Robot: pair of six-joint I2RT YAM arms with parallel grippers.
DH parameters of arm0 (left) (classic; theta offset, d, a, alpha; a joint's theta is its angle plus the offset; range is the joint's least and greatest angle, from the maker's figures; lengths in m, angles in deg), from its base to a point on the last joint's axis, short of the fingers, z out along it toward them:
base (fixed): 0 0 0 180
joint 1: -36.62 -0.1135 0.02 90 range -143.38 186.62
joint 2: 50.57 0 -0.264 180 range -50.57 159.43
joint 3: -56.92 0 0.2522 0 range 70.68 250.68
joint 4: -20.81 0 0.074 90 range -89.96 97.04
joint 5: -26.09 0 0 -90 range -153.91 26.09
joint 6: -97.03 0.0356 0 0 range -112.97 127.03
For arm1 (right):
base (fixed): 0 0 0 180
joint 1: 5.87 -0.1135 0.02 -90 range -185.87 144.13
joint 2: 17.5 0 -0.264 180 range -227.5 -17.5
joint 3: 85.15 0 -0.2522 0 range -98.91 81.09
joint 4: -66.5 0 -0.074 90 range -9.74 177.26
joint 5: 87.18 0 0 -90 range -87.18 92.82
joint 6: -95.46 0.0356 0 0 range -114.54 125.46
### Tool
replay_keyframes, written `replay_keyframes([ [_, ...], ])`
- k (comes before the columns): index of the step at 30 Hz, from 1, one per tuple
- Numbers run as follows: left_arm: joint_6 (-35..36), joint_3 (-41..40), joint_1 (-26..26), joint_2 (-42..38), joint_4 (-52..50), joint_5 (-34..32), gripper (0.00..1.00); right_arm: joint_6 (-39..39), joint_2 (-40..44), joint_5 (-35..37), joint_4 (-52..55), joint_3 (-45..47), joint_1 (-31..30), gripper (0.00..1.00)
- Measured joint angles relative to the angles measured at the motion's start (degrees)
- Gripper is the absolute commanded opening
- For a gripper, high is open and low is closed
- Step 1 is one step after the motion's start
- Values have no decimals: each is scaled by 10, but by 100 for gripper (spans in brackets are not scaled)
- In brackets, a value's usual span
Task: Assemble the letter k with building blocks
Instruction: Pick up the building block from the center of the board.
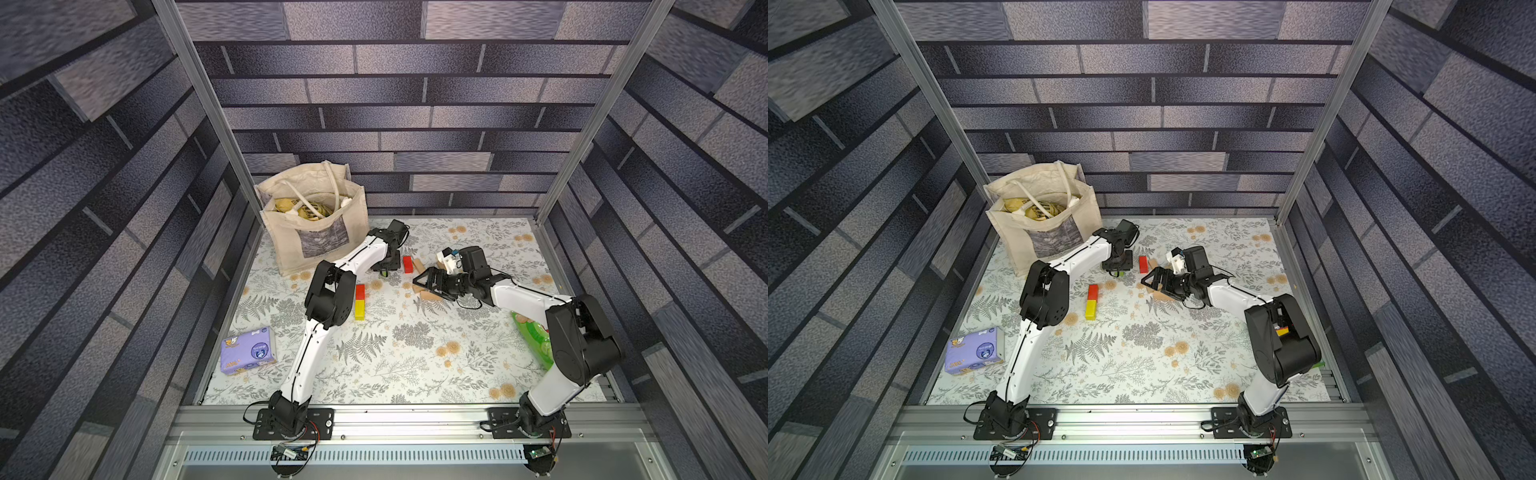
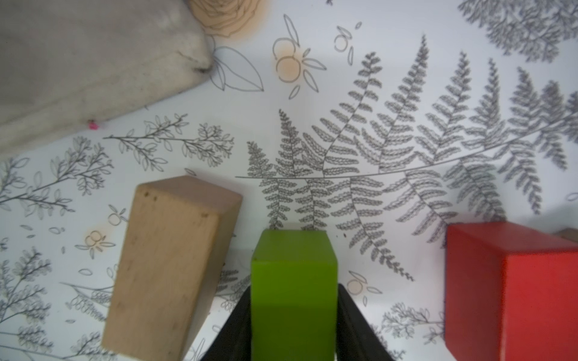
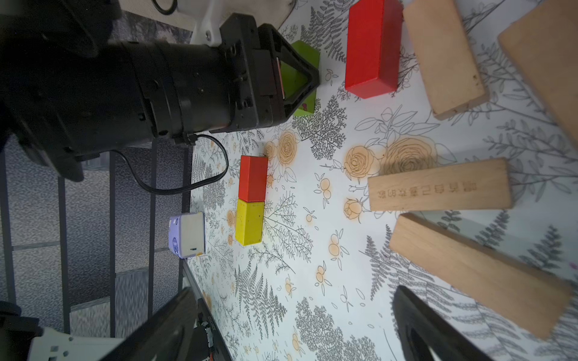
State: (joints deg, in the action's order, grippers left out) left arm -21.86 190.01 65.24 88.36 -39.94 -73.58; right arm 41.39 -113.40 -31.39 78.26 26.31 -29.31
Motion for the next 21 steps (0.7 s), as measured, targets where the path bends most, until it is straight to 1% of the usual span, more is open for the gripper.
replay_keyframes([
  [6, 2, 0, 1, 0, 0, -6, 33, 1, 0, 0, -6, 5, 0, 100],
  [16, 15, 0, 14, -2, -7, -11, 33, 7, 0, 0, -17, 26, 0, 100],
  [21, 19, -19, 26, -39, -8, -10, 33, 12, 1, -2, -20, 34, 0, 100],
])
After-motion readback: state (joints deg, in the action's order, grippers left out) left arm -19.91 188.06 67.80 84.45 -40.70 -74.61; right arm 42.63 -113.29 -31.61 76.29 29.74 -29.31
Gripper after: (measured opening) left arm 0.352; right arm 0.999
